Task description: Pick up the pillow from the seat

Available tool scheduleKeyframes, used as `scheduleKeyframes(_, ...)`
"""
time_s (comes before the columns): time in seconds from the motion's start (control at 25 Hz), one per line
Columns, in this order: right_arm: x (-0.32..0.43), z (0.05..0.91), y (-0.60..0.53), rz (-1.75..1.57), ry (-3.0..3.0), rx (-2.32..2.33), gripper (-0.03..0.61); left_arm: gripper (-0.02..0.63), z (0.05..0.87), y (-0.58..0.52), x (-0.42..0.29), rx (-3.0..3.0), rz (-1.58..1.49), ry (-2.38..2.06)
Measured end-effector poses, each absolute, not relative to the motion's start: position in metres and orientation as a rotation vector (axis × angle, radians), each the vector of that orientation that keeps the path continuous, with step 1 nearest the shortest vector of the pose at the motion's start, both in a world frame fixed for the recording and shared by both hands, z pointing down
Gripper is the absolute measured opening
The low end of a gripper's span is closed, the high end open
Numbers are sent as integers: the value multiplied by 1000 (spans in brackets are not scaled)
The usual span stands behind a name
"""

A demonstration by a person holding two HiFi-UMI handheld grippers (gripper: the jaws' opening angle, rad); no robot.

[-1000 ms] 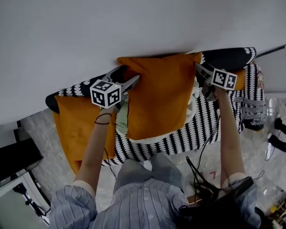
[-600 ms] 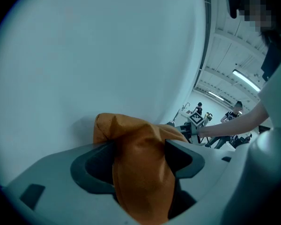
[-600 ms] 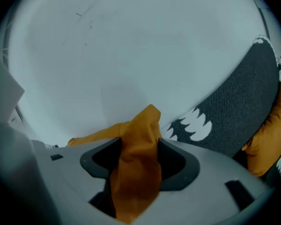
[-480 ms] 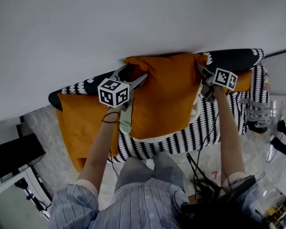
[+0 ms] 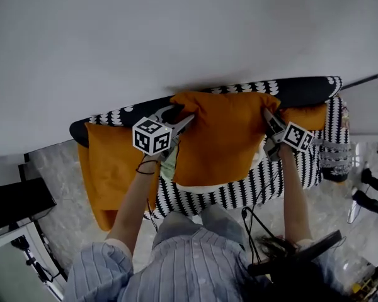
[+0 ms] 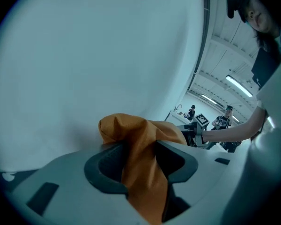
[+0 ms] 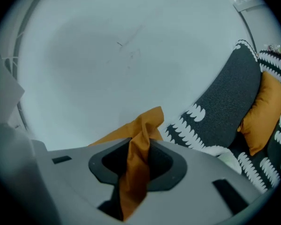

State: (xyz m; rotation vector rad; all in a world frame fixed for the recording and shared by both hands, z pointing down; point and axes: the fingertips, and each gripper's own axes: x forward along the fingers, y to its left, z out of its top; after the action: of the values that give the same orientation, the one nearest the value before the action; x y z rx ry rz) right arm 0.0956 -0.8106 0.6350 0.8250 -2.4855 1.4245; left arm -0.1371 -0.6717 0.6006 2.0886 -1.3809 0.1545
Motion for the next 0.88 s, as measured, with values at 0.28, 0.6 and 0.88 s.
scheduleKeyframes(0.28,93,583,-749,1215,-2558,817,94,201,579,-615,-146,2084,117,-1414)
scheduleKeyframes(0.6,76,527,-671,922,-2611,841,89,153,552,-542,-160,1994,-74,-1477)
scheduleKeyframes(0.88,80,479,-618,913,-2710,928,81,124,519,-490,-157,2012,-171,-1513)
